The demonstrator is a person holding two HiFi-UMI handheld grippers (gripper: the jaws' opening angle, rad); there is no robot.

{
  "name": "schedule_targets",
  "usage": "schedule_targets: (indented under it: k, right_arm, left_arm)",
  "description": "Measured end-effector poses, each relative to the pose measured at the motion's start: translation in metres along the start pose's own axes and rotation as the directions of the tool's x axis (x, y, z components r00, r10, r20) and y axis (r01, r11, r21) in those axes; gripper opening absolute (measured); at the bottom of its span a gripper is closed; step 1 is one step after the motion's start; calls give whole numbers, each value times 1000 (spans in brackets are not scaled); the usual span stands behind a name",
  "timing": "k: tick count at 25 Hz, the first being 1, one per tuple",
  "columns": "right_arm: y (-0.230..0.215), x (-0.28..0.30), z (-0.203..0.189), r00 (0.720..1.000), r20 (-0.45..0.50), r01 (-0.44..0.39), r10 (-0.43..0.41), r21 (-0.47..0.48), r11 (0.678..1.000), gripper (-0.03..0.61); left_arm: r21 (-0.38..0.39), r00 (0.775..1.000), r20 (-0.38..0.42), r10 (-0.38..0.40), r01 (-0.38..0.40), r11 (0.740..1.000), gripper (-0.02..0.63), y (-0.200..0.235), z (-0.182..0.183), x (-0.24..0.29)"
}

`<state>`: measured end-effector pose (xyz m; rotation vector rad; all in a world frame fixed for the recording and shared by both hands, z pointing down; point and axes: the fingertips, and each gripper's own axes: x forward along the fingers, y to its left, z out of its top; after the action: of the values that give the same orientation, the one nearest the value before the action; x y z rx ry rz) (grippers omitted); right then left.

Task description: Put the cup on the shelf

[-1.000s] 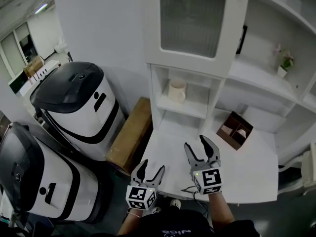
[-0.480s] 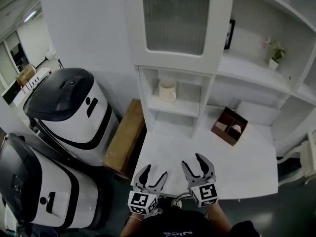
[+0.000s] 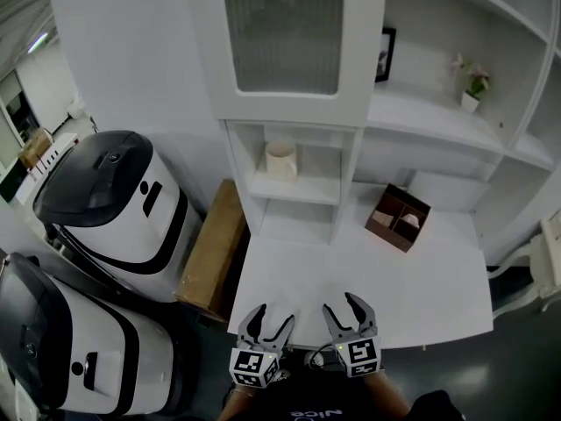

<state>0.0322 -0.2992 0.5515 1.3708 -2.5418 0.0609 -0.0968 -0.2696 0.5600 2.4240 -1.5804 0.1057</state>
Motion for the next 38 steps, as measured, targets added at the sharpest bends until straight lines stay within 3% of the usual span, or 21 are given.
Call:
schedule_targets:
  k: [8,14,18,19,30,38]
  right_arm:
    - [-8,-2,10,1000,20,14,-13,-30,999,236]
    - [-11,-3,18,999,29,28,-26,-84,996,127]
    - [-6,-2,20,1000,27,5,-2,-93,996,11]
    - [-5,-1,19,1000,22,-4,6,-102,995,11]
    - [-10,1,26,999,44,-4,6,-46,999,9]
    - [-12,4,19,1000,17,8,-6,-76,997,8]
  left_arm:
    - [13,999,41,20,-20,1000,296,0,17,4]
    - [13,997,72,42,-43,999,162,0,27,4]
    - [23,991,77,106,-108,994,15,7,29,1]
    - [21,991,76,108,-110,994,5,8,28,1]
    - [14,995,66,75,-76,997,3,5,28,4]
    - [48,995,60,73,-76,996,3,6,26,6]
